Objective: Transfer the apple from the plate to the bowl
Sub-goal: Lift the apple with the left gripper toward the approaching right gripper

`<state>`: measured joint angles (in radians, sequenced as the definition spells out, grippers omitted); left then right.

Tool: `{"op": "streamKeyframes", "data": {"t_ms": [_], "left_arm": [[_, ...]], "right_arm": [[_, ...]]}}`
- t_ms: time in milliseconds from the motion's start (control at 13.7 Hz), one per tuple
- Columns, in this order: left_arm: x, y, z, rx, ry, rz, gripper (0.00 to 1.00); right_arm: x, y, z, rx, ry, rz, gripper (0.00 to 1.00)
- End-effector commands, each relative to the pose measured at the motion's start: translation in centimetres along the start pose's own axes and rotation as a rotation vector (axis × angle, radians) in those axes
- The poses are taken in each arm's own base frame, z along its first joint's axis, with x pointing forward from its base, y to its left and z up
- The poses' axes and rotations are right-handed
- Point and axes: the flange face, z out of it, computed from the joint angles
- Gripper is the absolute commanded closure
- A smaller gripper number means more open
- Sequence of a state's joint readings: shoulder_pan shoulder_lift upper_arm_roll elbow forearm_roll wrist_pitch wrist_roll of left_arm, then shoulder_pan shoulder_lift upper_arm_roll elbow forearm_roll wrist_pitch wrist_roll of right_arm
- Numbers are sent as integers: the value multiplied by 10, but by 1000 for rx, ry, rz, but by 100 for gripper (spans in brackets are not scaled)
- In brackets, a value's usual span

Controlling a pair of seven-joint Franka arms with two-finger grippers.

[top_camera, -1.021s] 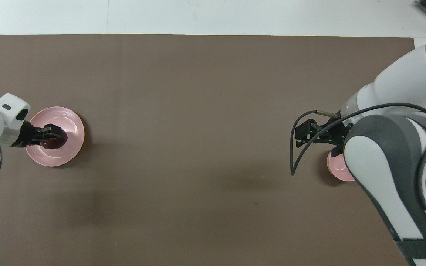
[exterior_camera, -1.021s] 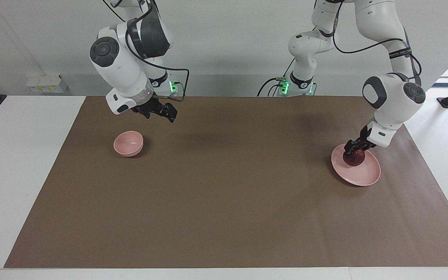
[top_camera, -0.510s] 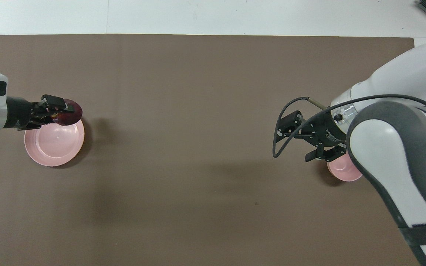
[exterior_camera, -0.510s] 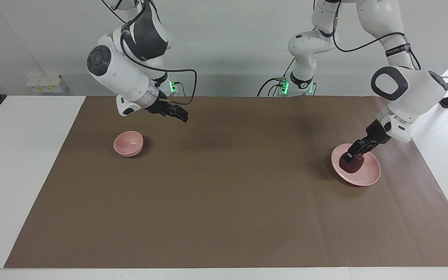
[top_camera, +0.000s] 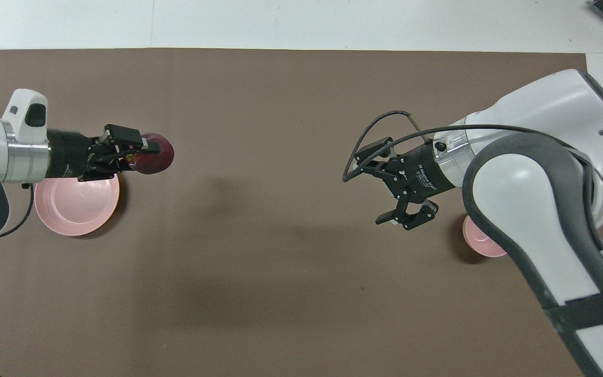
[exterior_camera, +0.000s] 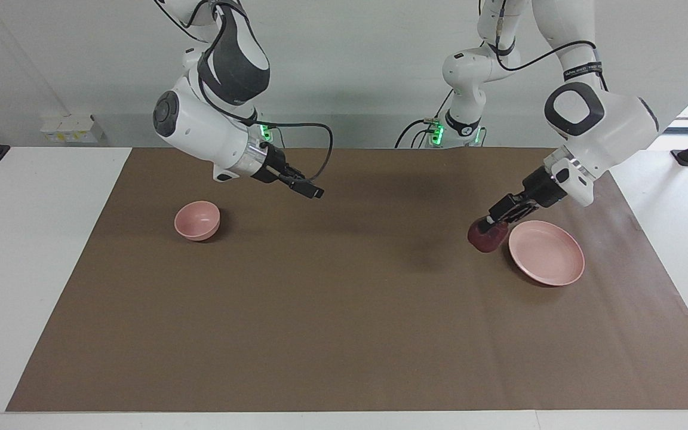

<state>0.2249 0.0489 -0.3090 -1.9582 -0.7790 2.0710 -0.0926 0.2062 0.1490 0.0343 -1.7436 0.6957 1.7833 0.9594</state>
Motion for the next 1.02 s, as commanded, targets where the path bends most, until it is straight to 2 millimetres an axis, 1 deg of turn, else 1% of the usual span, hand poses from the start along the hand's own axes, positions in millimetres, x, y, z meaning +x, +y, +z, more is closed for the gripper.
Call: {"op": "streamKeyframes", "data": {"t_ms": [0,73,219,365,510,583,802,948], "left_arm": [[-19,19,6,-73,-71,-27,100],[-25,26,7,-127,-109,-45,100],[-34,38,9,-199,-140,-67,100],[-56,70,27,-269,-172,-53,100],[-68,88,39,-293,-173,-34,100],[-84,104,52,-299,-187,-17,100],[-90,108,54,-296,-200,-8,100],[-102,113,59,-287,-218,10,100]], "right_arm": [[-4,-13,6,96,14,111,0],[-10,-20,11,121,21,118,0],[-14,-29,27,150,6,165,0],[-32,-39,44,165,14,172,0],[-39,-42,49,177,-5,183,0],[-51,-44,56,177,-31,175,0],[-56,-45,58,182,-45,178,0],[-66,-47,65,174,-57,183,0]]}}
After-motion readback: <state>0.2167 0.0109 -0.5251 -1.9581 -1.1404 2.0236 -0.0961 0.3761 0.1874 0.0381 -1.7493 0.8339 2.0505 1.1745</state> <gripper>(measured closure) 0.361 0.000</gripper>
